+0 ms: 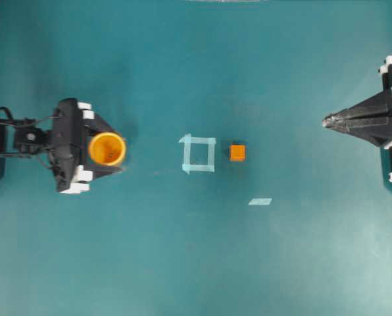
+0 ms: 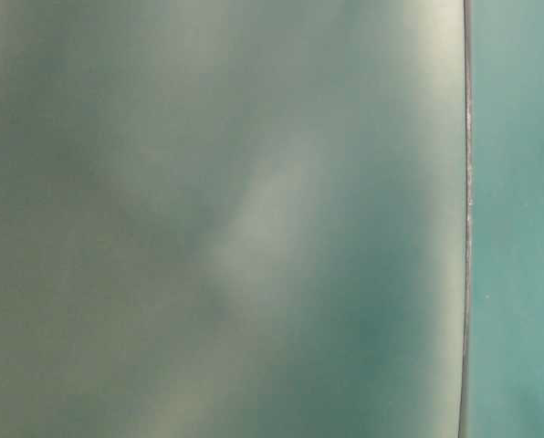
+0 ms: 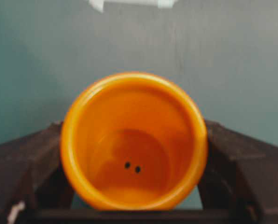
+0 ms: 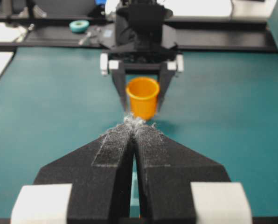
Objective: Move the cup to the left with left arm.
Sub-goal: 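Drag the held cup left toward the table's left edge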
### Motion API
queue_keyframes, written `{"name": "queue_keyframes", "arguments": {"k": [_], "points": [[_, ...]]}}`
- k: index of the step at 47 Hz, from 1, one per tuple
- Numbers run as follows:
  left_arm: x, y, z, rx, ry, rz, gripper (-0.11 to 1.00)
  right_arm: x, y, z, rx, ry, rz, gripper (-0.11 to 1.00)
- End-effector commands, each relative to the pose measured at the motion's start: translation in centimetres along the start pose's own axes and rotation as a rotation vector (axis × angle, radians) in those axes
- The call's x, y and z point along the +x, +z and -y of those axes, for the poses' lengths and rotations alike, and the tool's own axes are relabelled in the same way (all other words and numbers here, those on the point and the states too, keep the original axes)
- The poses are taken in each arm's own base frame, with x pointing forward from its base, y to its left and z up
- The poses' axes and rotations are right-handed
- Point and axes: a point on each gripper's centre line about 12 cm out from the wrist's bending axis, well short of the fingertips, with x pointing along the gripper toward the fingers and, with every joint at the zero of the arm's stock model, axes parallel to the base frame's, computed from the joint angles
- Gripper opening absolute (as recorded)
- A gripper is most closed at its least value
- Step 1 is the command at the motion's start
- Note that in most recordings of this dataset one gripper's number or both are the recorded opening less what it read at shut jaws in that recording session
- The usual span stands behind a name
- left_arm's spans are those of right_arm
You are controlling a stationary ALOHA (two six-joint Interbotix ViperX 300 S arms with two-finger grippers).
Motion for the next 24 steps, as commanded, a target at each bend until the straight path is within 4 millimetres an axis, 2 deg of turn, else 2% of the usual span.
{"name": "queue_keyframes", "arguments": {"k": [1, 16, 24], "points": [[-0.8, 0.4, 0.0, 0.002, 0.000, 0.029, 0.67, 0.2, 1.4, 0.0, 0.002, -0.001, 0.037, 0.00], [-3.4, -1.3, 0.3, 0.005, -0.010, 0.006, 0.67, 0.2, 1.6, 0.0, 0.002, 0.000, 0.040, 0.00], [-4.1, -1.0, 0.4, 0.006, -0.015, 0.035, 0.67, 0.2, 1.6, 0.0, 0.002, -0.001, 0.041, 0.00]]}}
